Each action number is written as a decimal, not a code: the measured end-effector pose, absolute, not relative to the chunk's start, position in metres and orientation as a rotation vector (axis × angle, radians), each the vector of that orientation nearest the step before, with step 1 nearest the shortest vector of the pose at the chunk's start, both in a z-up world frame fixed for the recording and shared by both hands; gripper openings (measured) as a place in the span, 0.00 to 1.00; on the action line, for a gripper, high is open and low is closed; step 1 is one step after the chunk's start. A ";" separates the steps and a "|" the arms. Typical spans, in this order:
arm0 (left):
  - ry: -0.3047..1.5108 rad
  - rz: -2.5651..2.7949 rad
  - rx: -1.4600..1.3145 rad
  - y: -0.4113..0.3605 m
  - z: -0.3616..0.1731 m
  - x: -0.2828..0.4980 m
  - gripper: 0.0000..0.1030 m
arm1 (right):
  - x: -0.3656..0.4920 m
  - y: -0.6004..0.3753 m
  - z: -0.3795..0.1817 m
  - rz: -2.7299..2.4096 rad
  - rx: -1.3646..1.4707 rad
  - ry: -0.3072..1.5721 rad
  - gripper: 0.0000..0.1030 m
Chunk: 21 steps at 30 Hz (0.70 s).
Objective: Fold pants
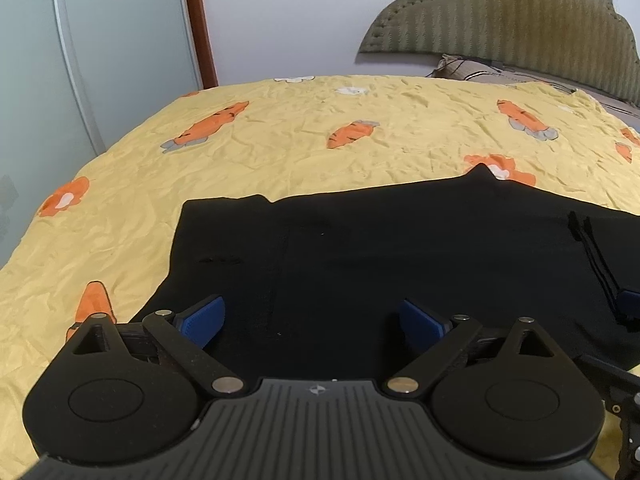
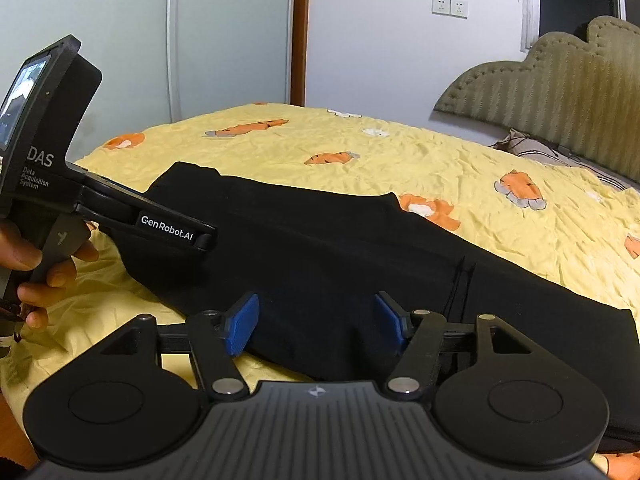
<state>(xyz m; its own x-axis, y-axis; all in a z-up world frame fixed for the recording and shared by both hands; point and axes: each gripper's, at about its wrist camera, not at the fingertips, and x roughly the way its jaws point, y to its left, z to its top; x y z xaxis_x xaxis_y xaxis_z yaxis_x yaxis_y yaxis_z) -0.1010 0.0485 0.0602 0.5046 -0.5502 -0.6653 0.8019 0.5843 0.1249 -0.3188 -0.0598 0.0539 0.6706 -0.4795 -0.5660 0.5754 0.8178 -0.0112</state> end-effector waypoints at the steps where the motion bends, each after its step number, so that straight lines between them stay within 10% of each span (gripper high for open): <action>1: 0.618 -0.847 0.458 0.048 0.061 -0.101 0.94 | -0.318 -0.060 0.054 -0.600 0.176 0.589 0.66; 21: 0.567 -0.819 0.472 0.062 0.066 -0.099 0.95 | -0.302 -0.044 0.062 -0.709 0.064 0.590 0.95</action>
